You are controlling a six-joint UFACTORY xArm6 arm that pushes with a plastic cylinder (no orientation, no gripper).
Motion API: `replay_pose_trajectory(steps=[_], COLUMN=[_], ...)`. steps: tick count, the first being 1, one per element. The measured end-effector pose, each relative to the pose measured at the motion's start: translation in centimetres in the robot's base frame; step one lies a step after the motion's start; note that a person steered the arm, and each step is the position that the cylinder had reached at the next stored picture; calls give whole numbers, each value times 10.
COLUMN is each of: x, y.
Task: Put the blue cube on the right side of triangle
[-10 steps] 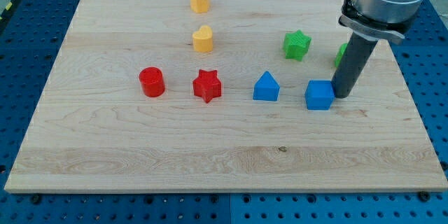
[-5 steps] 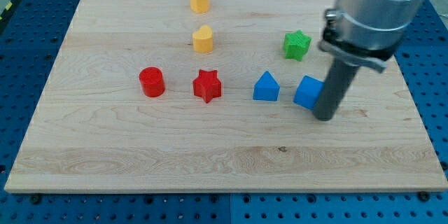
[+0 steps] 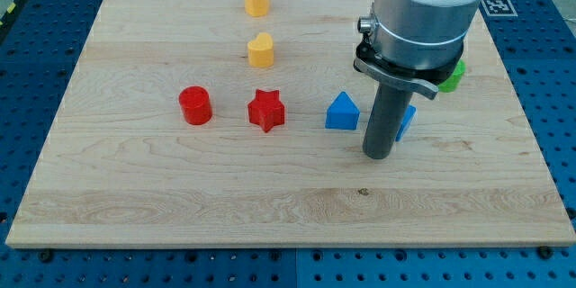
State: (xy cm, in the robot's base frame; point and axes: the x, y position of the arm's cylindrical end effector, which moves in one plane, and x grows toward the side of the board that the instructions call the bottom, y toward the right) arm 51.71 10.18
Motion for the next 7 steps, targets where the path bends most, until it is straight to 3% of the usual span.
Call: replay_pose_trajectory(steps=[4,7], x=[-1,-5], y=[54,-31])
